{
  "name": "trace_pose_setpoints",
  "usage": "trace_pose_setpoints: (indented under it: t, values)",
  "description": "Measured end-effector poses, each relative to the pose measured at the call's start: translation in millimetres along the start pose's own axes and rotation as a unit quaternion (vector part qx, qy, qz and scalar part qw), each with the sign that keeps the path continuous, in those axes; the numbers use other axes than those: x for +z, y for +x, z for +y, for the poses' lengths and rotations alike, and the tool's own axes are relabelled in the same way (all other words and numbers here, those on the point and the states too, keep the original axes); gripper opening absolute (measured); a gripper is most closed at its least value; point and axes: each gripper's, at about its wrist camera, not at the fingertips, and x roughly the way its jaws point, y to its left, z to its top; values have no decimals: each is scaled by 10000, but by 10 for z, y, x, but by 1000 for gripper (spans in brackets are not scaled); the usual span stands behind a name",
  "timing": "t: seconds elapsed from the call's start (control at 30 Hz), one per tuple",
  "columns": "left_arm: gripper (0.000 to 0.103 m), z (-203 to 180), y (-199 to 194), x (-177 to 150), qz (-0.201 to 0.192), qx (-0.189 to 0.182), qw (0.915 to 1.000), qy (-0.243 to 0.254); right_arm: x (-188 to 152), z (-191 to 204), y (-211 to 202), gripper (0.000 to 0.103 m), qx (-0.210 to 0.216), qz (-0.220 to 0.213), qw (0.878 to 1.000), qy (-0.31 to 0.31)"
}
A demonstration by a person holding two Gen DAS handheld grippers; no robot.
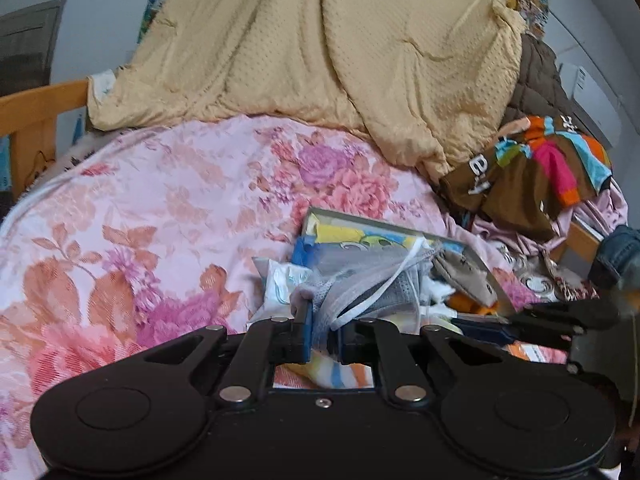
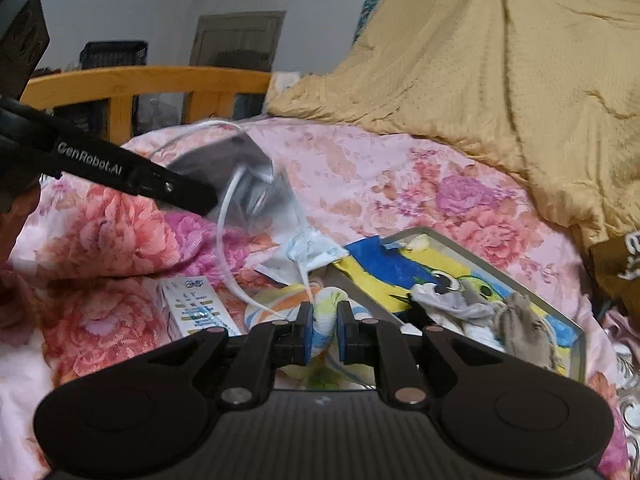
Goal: Organize soft objects
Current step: 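Lift grey mask and striped cloth and carry them over the framed painting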
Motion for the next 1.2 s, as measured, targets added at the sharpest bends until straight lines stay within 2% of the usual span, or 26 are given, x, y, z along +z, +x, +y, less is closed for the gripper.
trace_pose_setpoints:
  t: [0.3, 0.5, 0.67, 0.93, 1.1, 1.2]
  values:
    - [10, -338, -101, 179, -264, -58, 9996, 109, 153, -248, -405, 13, -379, -878, 9952, 193]
    - [10, -543, 17, 300, -334, -154, 9993, 52, 342, -490, -417, 13, -554, -1225, 9907, 186]
    - [10, -669, 295, 411, -336, -257, 9990, 134, 427, -836, -281, 13, -543, -1474, 9851, 694]
    - [10, -789, 953, 557, -317, -260, 9991, 123, 332, -1344, -2, 13, -926, -1687, 9730, 1272]
    - [10, -850, 1398, 603, -207, -198, 9996, 48, 137, -1685, 189, 13, -1103, -1554, 9643, 1837]
    - [11, -873, 1651, 596, -56, -136, 9999, -25, 3, -1886, 255, 13, -1031, -1398, 9575, 2302]
